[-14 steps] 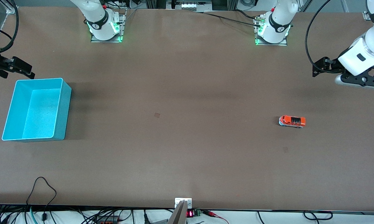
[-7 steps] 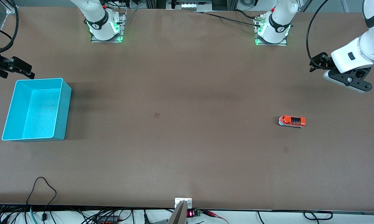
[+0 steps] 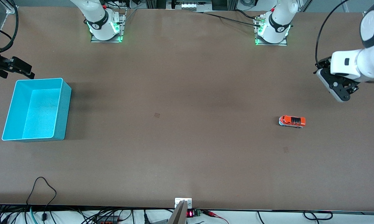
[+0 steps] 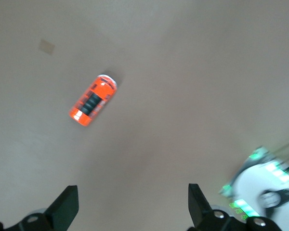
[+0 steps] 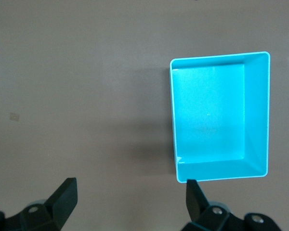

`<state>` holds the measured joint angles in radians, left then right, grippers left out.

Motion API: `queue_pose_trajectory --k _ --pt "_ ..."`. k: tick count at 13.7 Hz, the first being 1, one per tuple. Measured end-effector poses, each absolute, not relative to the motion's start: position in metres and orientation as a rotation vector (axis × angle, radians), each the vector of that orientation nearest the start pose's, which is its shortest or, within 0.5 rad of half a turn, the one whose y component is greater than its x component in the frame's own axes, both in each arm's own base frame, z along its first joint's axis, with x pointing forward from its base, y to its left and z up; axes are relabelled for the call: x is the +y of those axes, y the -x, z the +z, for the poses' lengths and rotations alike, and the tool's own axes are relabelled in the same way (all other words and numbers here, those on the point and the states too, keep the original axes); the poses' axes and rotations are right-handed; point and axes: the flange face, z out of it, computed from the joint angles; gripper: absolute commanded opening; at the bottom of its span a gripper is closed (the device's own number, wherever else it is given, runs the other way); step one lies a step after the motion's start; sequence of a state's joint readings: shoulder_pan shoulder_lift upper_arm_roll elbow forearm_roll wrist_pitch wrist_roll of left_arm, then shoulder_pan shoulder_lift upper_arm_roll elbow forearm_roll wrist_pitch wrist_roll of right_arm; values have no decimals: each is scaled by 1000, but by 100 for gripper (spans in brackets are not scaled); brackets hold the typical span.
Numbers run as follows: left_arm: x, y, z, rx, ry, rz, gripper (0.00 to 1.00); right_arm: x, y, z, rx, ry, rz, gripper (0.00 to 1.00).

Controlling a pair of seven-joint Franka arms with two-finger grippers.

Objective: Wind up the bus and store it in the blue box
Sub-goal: 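Lower the left gripper down over the orange toy bus, then close the left gripper on the orange bus body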

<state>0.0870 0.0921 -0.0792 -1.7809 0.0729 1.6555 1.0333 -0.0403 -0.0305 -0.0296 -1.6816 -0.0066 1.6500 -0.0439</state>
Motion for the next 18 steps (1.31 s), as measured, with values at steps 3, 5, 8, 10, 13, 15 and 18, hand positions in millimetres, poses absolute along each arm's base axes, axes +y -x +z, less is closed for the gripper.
queue_pose_trajectory --k 3,5,8,10,13,15,18 --pt "14 -579 412 1762 2609 270 100 -39 -549 596 40 3147 2 100" --pt "11 -578 366 1876 2487 185 100 -39 -549 596 40 3147 2 100" --pt "16 -576 304 2054 2320 97 100 -40 -549 596 41 3147 2 100" --pt "27 -578 267 2129 2259 75 100 -40 -549 596 41 3147 2 100" --pt "32 -578 228 2177 2244 83 100 -40 -549 596 40 3147 2 100" --pt "30 -579 221 2185 2232 69 100 -40 -549 596 40 3147 2 100" --pt "29 -581 216 2182 2192 8 99 -40 -549 596 40 3147 2 100"
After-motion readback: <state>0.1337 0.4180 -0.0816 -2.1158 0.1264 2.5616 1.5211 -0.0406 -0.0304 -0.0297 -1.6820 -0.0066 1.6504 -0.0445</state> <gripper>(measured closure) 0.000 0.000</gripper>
